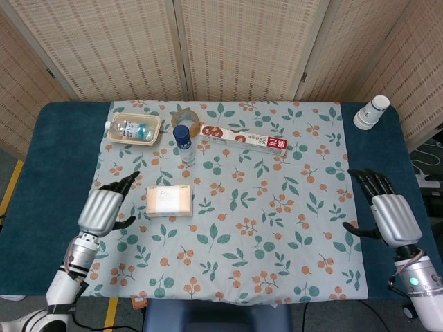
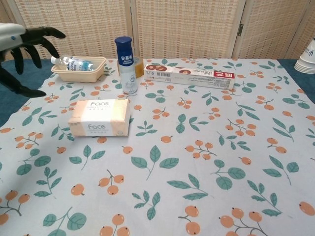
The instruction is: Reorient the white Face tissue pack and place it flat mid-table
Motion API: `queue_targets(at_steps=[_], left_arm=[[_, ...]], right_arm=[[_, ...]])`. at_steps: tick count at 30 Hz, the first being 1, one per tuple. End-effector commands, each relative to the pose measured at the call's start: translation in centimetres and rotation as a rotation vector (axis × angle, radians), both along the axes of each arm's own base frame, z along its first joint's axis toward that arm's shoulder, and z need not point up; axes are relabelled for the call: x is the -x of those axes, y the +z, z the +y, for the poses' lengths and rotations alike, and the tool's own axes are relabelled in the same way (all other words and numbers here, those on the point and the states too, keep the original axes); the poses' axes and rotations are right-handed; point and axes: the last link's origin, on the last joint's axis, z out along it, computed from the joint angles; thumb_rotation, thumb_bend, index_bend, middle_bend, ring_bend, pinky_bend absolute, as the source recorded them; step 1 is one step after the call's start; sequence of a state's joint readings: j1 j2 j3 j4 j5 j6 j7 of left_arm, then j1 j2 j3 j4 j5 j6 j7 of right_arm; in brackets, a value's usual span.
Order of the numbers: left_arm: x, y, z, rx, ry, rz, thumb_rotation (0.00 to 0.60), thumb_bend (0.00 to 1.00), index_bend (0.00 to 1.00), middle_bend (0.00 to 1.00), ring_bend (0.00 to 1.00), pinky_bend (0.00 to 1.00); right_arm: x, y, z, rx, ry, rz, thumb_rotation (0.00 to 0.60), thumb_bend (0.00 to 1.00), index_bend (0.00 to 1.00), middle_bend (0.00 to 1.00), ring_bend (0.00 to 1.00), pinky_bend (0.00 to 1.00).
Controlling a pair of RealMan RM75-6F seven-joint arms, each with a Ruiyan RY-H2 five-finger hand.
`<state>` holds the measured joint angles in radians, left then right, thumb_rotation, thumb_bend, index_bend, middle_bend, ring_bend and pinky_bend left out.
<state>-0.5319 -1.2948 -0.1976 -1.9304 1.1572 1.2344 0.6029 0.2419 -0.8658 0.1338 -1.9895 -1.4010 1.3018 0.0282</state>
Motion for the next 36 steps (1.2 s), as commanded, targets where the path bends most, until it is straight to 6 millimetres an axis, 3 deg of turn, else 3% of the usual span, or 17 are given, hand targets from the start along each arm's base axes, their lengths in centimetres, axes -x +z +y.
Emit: queue_targets(at_steps=[1, 8, 13, 17, 26, 36], left_arm=[[-2.8, -2.8, 0.8, 0.029, -0.009, 0.016, 0.600, 0.18, 0.10, 0.24, 0.44, 0.60], [-5.7, -4.7, 2.4, 0.041, -0.027, 0.087, 0.600, 0.18, 0.09, 0.23, 0.50, 0.63], [-7.2, -5.7, 3.5, 0.055, 0.011, 0.137, 0.600, 0.18, 0.13, 0.27, 0.56, 0.67], [-8.5, -6.7, 3.7, 0.036, -0.053, 0.218, 0.600, 0.18, 0.13, 0.27, 0.54, 0.66], [-8.8, -9.4, 3.8, 0.108, -0.092, 0.329, 0.600, 0.18, 0.05, 0.18, 0.48, 0.63], [-9.5, -10.1, 4.6, 0.185, -0.045, 0.315, 0.600, 0.18, 0.02, 0.12, 0.44, 0.66]], right_arm=[[0.1, 0.2, 0.1, 0.003, 0.004, -0.004, 0.600, 0.11, 0.10, 0.08, 0.00, 0.07], [0.1, 0.5, 0.2, -0.005, 0.013, -0.018, 0.600, 0.11, 0.10, 0.08, 0.00, 0.07], [0.4, 1.0, 0.3, 0.009, 0.009, -0.032, 0.600, 0.11, 0.10, 0.08, 0.00, 0.07], [0.7, 1.4, 0.3, 0.009, -0.004, -0.041, 0.600, 0.11, 0.10, 0.08, 0.00, 0.07], [0.8, 1.5, 0.4, -0.009, -0.006, -0.040, 0.600, 0.11, 0.10, 0.08, 0.00, 0.09], [0.7, 1.6, 0.2, 0.001, -0.001, -0.047, 0.600, 0.11, 0.10, 0.08, 0.00, 0.11]])
